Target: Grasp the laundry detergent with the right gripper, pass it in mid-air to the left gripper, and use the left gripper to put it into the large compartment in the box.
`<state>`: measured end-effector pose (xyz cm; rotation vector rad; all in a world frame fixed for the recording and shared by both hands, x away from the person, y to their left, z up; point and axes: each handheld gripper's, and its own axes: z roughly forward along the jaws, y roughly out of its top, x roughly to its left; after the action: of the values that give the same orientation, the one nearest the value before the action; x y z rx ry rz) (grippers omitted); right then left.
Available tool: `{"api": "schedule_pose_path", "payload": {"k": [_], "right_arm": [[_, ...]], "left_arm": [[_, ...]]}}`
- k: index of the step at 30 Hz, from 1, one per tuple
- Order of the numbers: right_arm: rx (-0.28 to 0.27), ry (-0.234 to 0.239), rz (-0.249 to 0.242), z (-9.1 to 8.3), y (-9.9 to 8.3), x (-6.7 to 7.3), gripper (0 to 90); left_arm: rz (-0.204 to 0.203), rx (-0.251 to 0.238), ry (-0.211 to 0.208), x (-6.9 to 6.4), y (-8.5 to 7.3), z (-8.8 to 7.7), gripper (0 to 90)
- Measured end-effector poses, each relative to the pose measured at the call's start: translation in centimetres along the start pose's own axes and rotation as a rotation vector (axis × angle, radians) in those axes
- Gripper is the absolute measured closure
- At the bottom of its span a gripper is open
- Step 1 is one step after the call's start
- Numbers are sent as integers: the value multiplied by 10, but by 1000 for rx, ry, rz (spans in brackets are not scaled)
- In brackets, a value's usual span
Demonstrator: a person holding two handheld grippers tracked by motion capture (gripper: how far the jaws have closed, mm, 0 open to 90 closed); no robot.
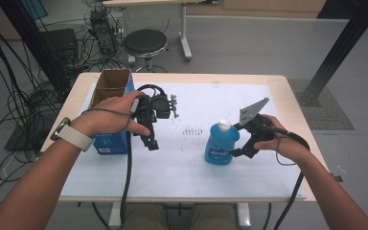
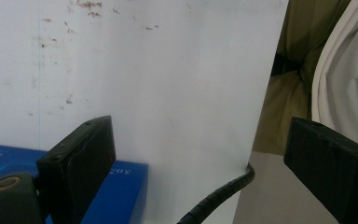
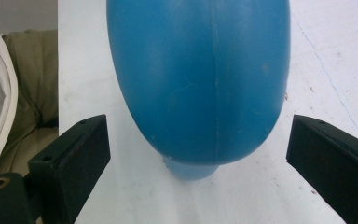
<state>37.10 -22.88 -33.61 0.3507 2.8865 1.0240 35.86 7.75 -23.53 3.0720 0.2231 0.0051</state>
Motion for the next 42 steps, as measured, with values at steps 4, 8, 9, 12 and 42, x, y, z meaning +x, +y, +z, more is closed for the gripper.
{"api": "schedule_pose_path", "payload": {"k": [4, 8, 9, 12, 42], "right_arm": [[0, -1, 2, 0, 0, 0, 60], [1, -1, 6, -1, 0, 0, 58], [1, -1, 6, -1, 0, 0, 58], [0, -1, 6, -1, 0, 0, 56], [-10, -6, 16, -1, -1, -2, 50]], "left_arm": [[0, 0, 0, 0, 0, 0, 93], [0, 0, -1, 0, 1, 1, 93], [0, 0, -1, 0, 1, 1, 93], [2, 0, -2, 1, 1, 1, 93], [-3, -8, -2, 1, 1, 2, 94]]}}
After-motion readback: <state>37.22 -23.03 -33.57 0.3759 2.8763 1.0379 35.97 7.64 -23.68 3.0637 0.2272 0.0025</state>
